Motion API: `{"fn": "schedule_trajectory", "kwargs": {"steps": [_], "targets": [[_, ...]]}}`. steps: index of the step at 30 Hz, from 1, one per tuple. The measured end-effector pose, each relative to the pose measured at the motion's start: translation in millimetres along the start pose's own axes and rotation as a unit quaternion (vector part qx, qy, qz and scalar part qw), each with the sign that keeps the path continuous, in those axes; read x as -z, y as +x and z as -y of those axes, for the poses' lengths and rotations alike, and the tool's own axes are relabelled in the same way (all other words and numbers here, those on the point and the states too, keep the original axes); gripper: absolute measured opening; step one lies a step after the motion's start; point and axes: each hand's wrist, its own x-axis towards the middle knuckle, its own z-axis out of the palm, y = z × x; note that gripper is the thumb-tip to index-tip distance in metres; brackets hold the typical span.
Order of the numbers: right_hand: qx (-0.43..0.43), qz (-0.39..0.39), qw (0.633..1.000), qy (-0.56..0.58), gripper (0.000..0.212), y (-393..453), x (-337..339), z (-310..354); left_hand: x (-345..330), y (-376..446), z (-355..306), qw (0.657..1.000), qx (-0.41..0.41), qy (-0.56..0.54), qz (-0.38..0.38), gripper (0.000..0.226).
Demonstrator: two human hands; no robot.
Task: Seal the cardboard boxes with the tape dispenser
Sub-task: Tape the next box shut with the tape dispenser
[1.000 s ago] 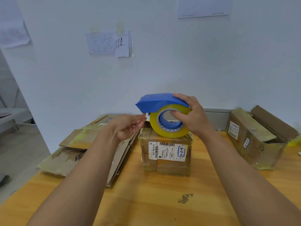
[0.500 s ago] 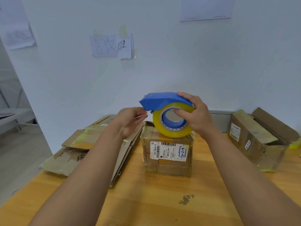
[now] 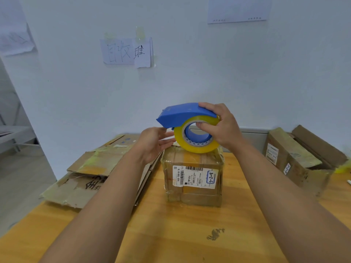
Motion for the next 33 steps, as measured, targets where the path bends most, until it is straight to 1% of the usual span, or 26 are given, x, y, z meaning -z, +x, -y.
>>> {"fn": "schedule_trajectory", "kwargs": {"steps": [2, 6, 9, 11, 14, 17, 21, 23, 25, 29, 33], "targets": [[-0.004, 0.011, 1.0, 0.0, 0.054, -2.0, -3.4, -5.5, 5.2, 2.0, -1.2, 1.0, 0.001, 0.023, -0.018, 0.018], [-0.001, 0.033, 0.999, -0.009, 0.055, -2.0, -7.5, -10.2, 15.4, 6.1, 0.7, 0.996, 0.011, 0.063, -0.064, 0.008], [-0.004, 0.078, 0.996, -0.051, 0.059, 3.3, -4.9, -10.7, 20.3, 7.2, 7.0, 0.996, 0.032, 0.059, -0.063, 0.007], [-0.022, 0.107, 0.992, -0.071, 0.062, 6.0, -2.7, -12.3, 25.2, 8.0, 13.2, 0.996, 0.038, 0.045, -0.07, 0.008], [-0.046, 0.11, 0.991, -0.066, 0.063, 5.8, -2.7, -13.5, 27.4, 7.3, 19.2, 0.996, 0.044, 0.035, -0.069, 0.012], [-0.047, 0.11, 0.991, -0.058, 0.062, 4.5, -5.5, -11.4, 24.7, 5.5, 18.1, 0.997, 0.041, 0.018, -0.065, 0.012], [-0.077, 0.125, 0.989, 0.033, 0.048, 3.9, -8.7, -6.5, 23.4, 1.0, 16.3, 0.996, 0.048, -0.025, -0.072, 0.014], [-0.084, 0.116, 0.989, 0.048, 0.037, 5.2, -11.8, -3.8, 23.2, -1.0, 15.9, 0.995, 0.053, -0.039, -0.07, 0.015], [-0.08, 0.1, 0.991, 0.046, 0.03, 7.7, -14.4, -2.3, 21.8, -1.7, 15.6, 0.995, 0.049, -0.039, -0.072, 0.016], [-0.068, 0.087, 0.992, 0.053, 0.025, 12.7, -14.5, 2.5, 17.7, -1.4, 15.0, 0.995, 0.034, -0.014, -0.094, 0.017], [-0.07, 0.093, 0.991, 0.069, 0.025, 15.9, -11.9, 4.9, 16.6, 0.5, 16.0, 0.994, 0.037, -0.023, -0.103, 0.013]]}}
